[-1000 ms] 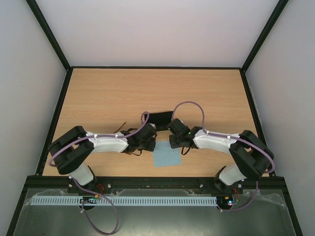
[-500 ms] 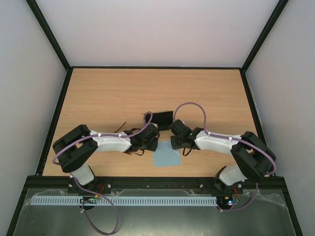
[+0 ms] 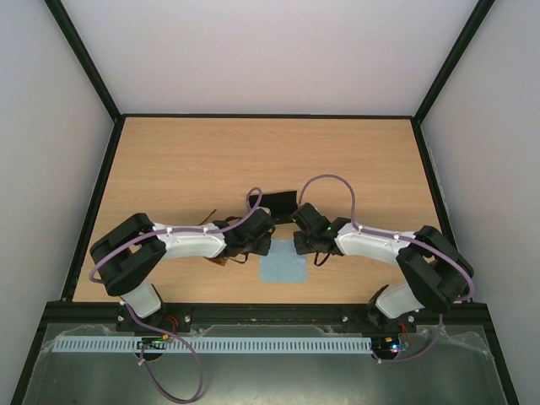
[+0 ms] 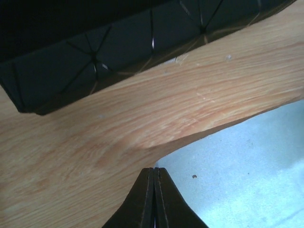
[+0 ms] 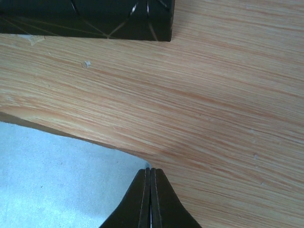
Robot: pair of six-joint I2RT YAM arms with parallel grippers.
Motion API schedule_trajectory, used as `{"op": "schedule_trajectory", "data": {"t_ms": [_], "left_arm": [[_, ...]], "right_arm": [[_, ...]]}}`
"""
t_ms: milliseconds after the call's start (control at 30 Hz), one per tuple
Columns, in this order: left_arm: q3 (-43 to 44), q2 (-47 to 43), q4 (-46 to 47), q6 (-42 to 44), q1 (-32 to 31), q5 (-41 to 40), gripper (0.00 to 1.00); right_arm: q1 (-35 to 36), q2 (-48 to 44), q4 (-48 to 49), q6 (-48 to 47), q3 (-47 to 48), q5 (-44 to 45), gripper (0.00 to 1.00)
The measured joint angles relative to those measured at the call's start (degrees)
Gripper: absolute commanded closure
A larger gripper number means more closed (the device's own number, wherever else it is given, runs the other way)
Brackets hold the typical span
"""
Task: Organize the sunglasses
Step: Fold the glasses cleaning cloth at the center of the board.
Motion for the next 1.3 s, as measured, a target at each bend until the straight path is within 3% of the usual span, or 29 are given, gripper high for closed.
{"op": "schedule_trajectory", "data": {"t_ms": [533,1300], "left_arm": [[-1.6,-5.4,1.4,1.3,1.1,0.3,0.98],[-6.7,-9.6,3.5,-0.3,-2.2,0.9,0.98]], "right_arm": [[-0.4,-4.2,0.1,-0.8,1.4,-3.1,0.99],[-0.2,-10.6,0.4,-0.6,-4.3,-7.0,0.99]]}}
